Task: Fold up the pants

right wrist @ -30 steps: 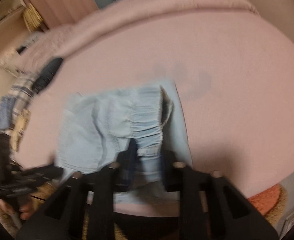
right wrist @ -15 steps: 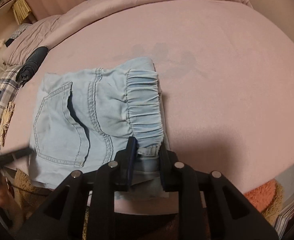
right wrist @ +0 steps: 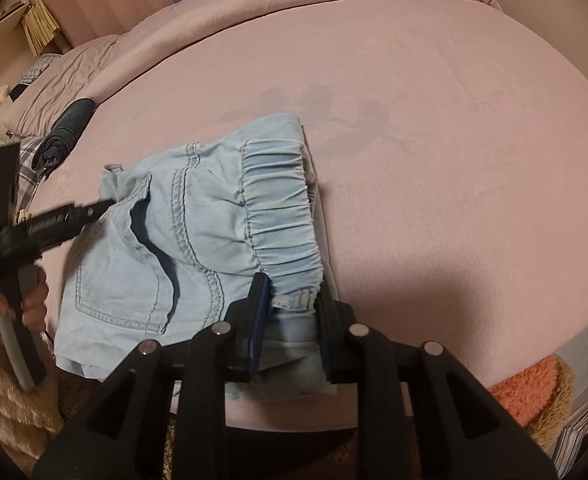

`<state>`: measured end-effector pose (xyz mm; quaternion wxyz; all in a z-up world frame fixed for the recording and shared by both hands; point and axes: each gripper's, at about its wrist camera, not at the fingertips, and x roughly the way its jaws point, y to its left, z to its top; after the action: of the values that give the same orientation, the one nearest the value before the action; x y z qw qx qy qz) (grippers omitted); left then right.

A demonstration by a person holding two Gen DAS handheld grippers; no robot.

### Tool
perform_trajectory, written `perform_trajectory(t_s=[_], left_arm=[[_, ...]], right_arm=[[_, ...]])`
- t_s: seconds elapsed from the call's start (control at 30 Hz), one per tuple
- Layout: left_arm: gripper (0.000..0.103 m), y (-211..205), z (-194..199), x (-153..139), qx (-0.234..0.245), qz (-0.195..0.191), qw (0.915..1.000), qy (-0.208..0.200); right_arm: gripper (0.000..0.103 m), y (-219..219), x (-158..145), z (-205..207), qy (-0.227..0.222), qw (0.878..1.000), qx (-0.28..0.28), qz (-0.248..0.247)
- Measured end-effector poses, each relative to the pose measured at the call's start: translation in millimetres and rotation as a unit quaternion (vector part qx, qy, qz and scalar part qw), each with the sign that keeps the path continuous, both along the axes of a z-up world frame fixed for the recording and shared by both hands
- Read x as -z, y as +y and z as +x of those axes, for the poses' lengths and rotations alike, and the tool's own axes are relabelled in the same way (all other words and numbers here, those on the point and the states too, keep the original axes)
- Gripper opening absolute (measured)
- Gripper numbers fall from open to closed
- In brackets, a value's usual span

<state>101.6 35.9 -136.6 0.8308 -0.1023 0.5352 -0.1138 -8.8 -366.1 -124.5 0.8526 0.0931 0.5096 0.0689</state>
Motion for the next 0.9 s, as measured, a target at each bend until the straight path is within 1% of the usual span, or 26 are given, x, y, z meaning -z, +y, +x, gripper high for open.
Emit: perform_trajectory(t_s=[0.1,0.2,0.27,0.37,0.4,0.47,0.53,0.63,0.67,0.7,0.73,0.77,0.83,0.9], left_arm=[[0.064,14,-14,0,-0.006,-0.031,0.9994,0.014],[0.064,30,-27,-5,-0.021,-0.068,0.9970,0.029],[0.063,36,-37,-9,-0.016,-0.085,0.9952,0.045],[0.063,32,-54,-16,-0.012,-0.069,0.9968,0.039],[0.063,29,-61,-13,-0.001,-0.065,0.9967,0.048],[0.063,28,-72,-4,0.017,-0.076,0.9949,0.064],[0.063,25,-85,-2,0.025,-0.079,0.9953,0.051],[0.063,21,-83,-4,0.026,-0.077,0.9951,0.057],[0.063,22,-81,-3,0.025,-0.075,0.9950,0.062],[0.062,19,-80,-3,0.027,-0.071,0.9950,0.065],[0.060,17,-83,-4,0.029,-0.065,0.9951,0.068],[0.060,11,-82,-4,0.030,-0.063,0.9952,0.069],[0.057,7,-88,-4,0.034,-0.061,0.9951,0.069],[0.055,11,-96,-2,0.029,-0.067,0.9949,0.070]], right_arm=[[0.022,0,-1,2,0.002,1.000,-0.001,-0.001],[0.023,-2,-3,1,-0.003,1.000,-0.001,-0.008],[0.023,-2,-3,0,-0.006,1.000,-0.001,-0.010],[0.023,-3,-3,0,-0.003,1.000,0.000,-0.006],[0.023,-4,-3,0,-0.003,1.000,0.000,-0.005],[0.024,-3,-3,-1,-0.004,1.000,0.001,-0.006],[0.024,0,-3,-2,-0.006,1.000,0.001,-0.010],[0.025,3,-4,-4,-0.007,1.000,0.003,-0.018],[0.028,4,-4,-5,-0.008,1.000,0.005,-0.024],[0.032,4,-5,-5,-0.007,0.999,0.012,-0.040],[0.048,4,-5,-7,-0.007,0.998,0.021,-0.055],[0.058,3,-6,-8,-0.005,0.998,0.026,-0.059],[0.055,-2,-8,-8,0.001,0.999,0.029,-0.039],[0.055,-2,-15,-8,0.008,0.999,0.024,-0.033]])
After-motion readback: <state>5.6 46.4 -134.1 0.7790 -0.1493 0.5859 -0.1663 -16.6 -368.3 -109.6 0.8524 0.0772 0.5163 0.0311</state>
